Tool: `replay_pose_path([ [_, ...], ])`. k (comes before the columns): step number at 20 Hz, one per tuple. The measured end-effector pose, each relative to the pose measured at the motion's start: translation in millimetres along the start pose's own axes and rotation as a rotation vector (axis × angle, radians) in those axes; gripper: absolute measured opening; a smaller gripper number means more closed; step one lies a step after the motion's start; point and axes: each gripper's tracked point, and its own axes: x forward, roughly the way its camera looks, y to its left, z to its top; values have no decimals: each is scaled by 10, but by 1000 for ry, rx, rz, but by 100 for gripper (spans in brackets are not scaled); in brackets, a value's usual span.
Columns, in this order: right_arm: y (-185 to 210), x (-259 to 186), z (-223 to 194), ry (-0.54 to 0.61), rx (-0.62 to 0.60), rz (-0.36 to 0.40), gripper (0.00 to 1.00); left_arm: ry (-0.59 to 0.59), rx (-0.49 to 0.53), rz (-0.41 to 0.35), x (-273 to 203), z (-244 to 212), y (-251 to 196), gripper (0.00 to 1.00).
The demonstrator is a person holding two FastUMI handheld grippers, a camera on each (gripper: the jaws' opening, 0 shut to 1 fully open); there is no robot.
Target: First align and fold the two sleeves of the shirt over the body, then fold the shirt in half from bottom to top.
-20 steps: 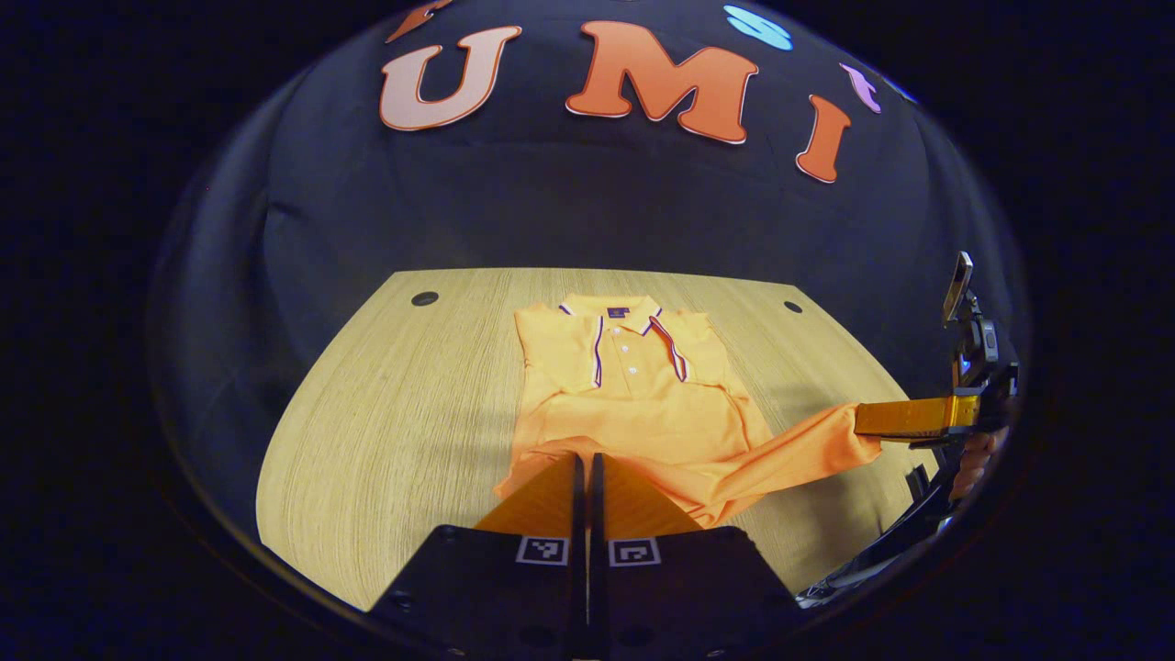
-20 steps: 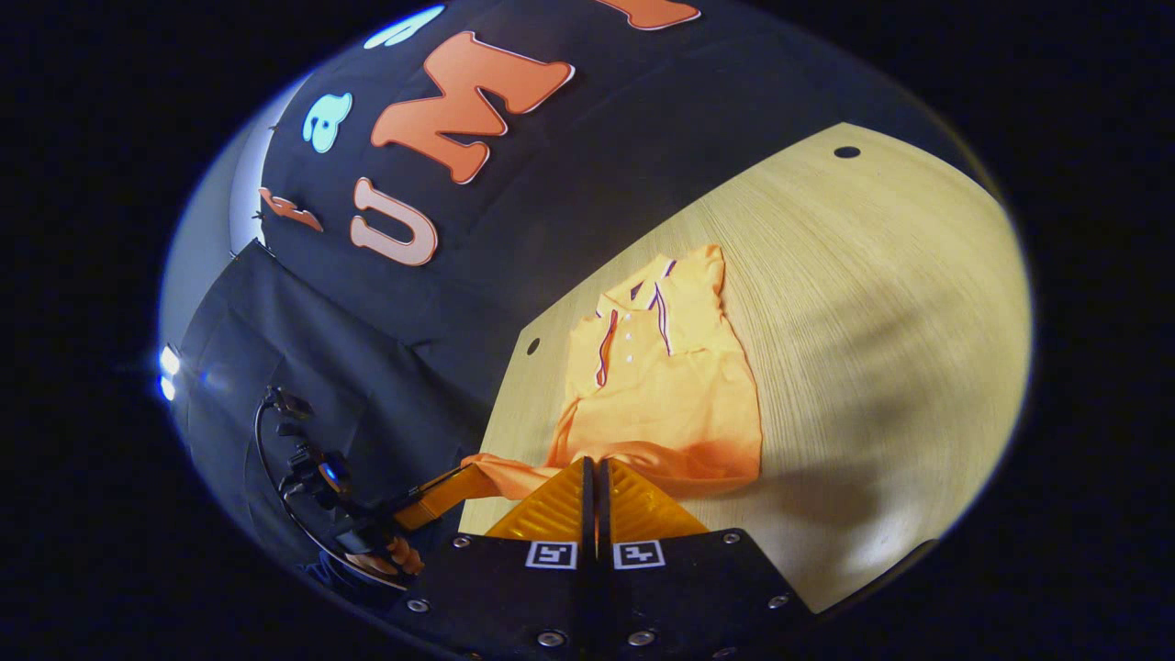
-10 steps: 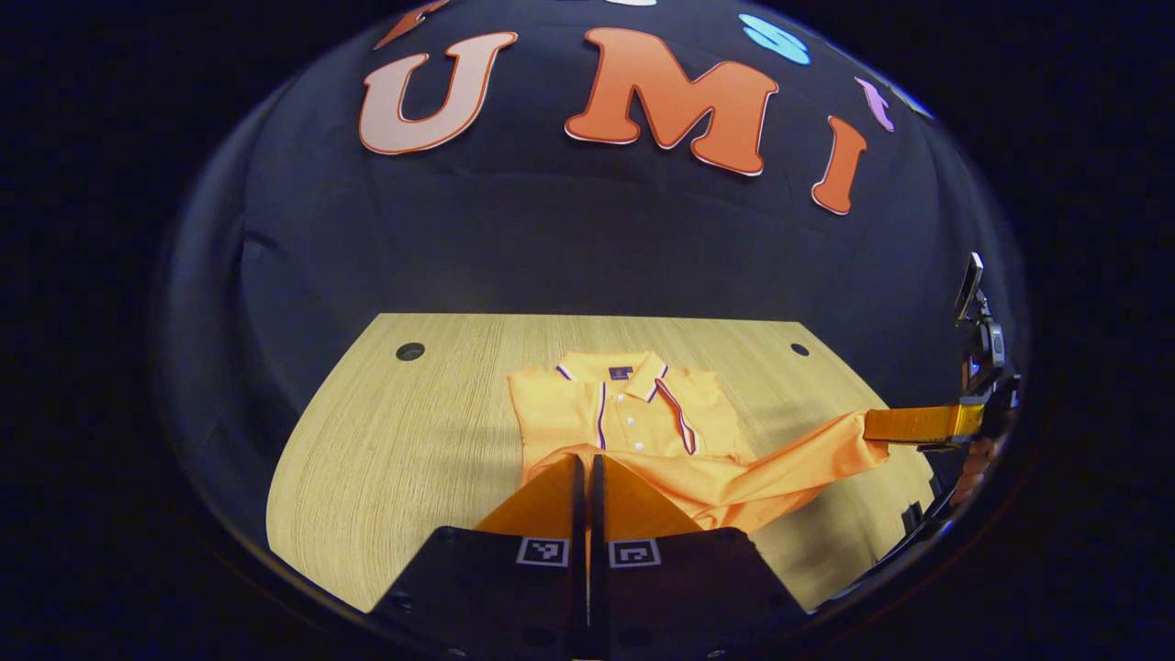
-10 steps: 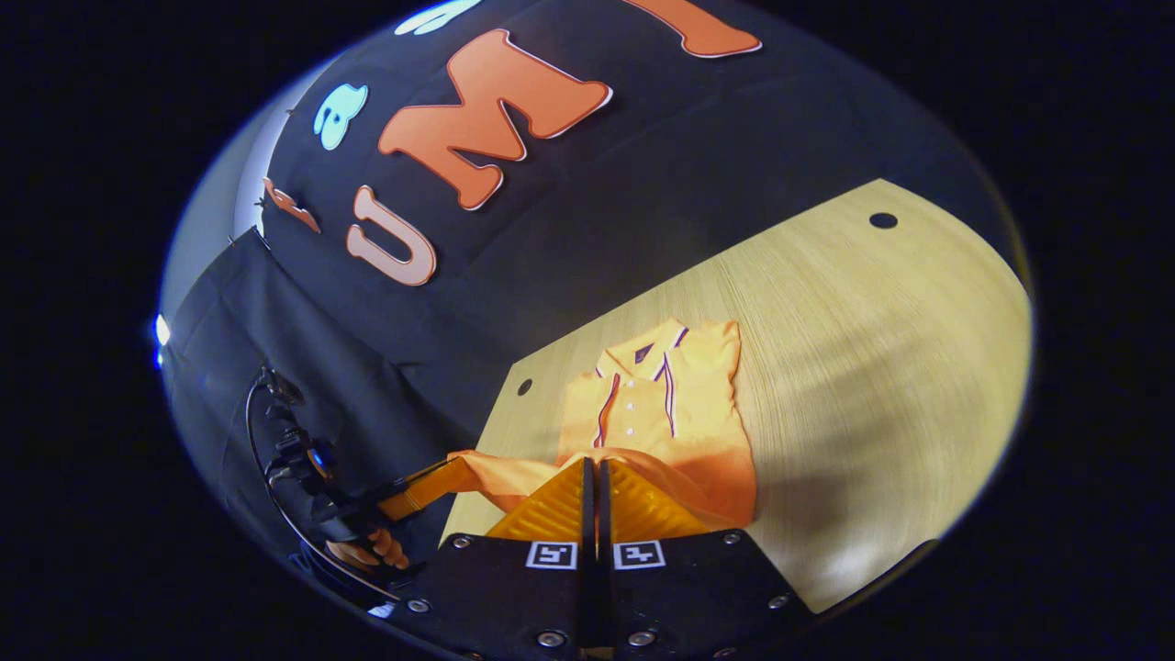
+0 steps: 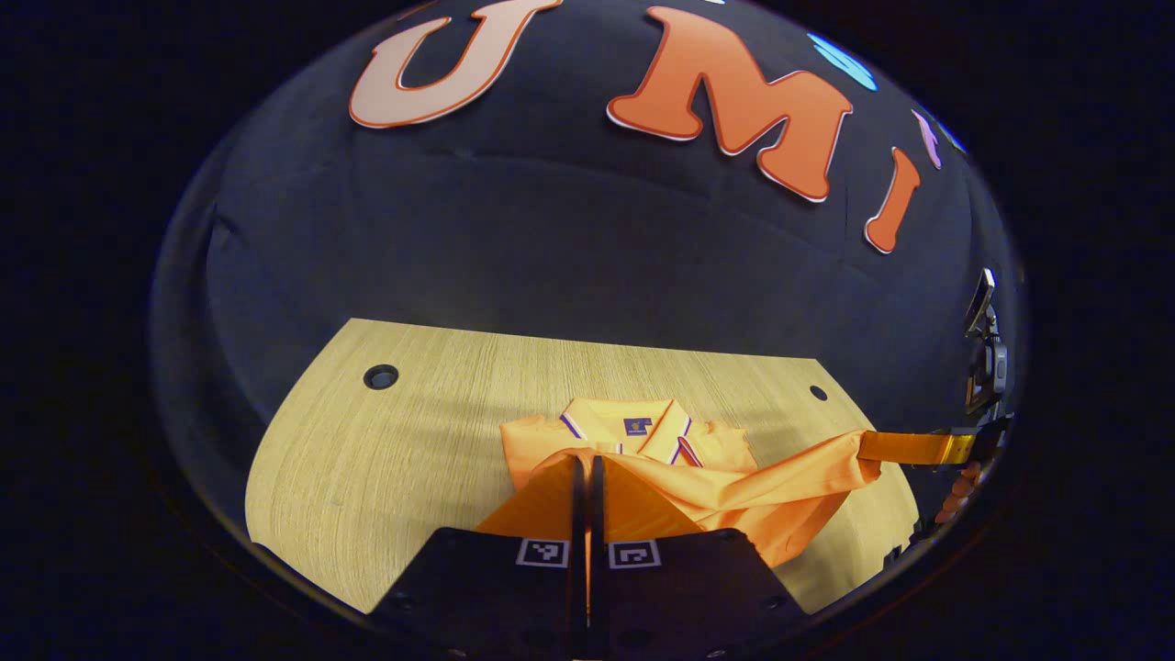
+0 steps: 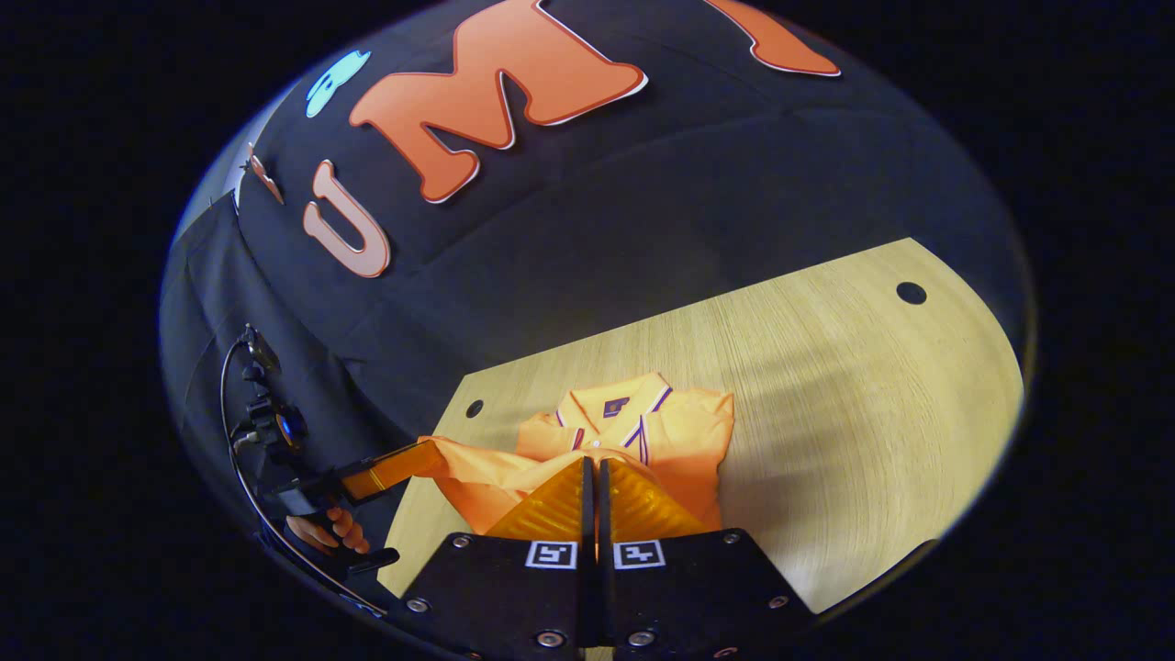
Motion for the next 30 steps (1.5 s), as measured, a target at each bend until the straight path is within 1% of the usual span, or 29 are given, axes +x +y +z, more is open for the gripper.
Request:
replay_pose_path([
  [3, -121, 283, 121, 8, 29, -32, 0, 11, 7, -5, 298, 75, 139, 1],
  [6, -252, 572, 231, 26, 22, -70, 0, 19, 15, -11, 598, 174, 148, 1],
  [8, -319, 791, 318, 38, 13, -91, 0, 31, 38, -10, 773, 175, 185, 1],
  [11, -441, 1070, 450, 47, -16, -124, 0, 45, 92, 22, 1023, 173, 334, 1],
  [14, -612, 1289, 511, 53, -35, -181, 0, 77, 127, 71, 1207, 91, 564, 1],
  [16, -774, 1398, 428, 96, -11, -240, 1, 109, 123, 70, 1318, 10, 585, 6],
  [17, -810, 1406, 341, 134, 15, -254, 2, 125, 132, 96, 1303, -27, 647, 19],
  [18, -812, 1423, 294, 154, 27, -262, 4, 121, 134, 115, 1301, -14, 683, 35],
  [20, -829, 1391, 345, 130, -4, -282, 13, 76, 130, 128, 1181, 152, 695, 66],
  [21, -844, 1335, 395, 111, -23, -288, 29, 68, 130, 120, 1088, 210, 672, 64],
  [22, -815, 1255, 448, 99, -35, -285, 24, 61, 129, 117, 997, 255, 647, 68],
  [23, -773, 1167, 491, 87, -52, -287, 39, 50, 124, 119, 923, 304, 614, 79],
  [24, -719, 1101, 549, 65, -79, -285, 52, 30, 119, 124, 837, 366, 593, 89],
  [25, -661, 1026, 574, 39, -115, -283, 61, 9, 111, 122, 724, 432, 550, 98],
  [26, -581, 930, 616, 14, -151, -281, 66, -13, 105, 123, 613, 476, 547, 98],
  [27, -508, 839, 638, 1, -183, -276, 65, -34, 106, 124, 494, 534, 526, 98],
  [28, -426, 732, 634, -5, -206, -270, 73, -50, 107, 126, 367, 564, 494, 98],
  [29, -355, 639, 626, -10, -223, -258, 74, -67, 104, 126, 232, 589, 455, 98],
  [30, -275, 561, 615, -21, -242, -248, 66, -79, 98, 125, 120, 623, 427, 98],
])
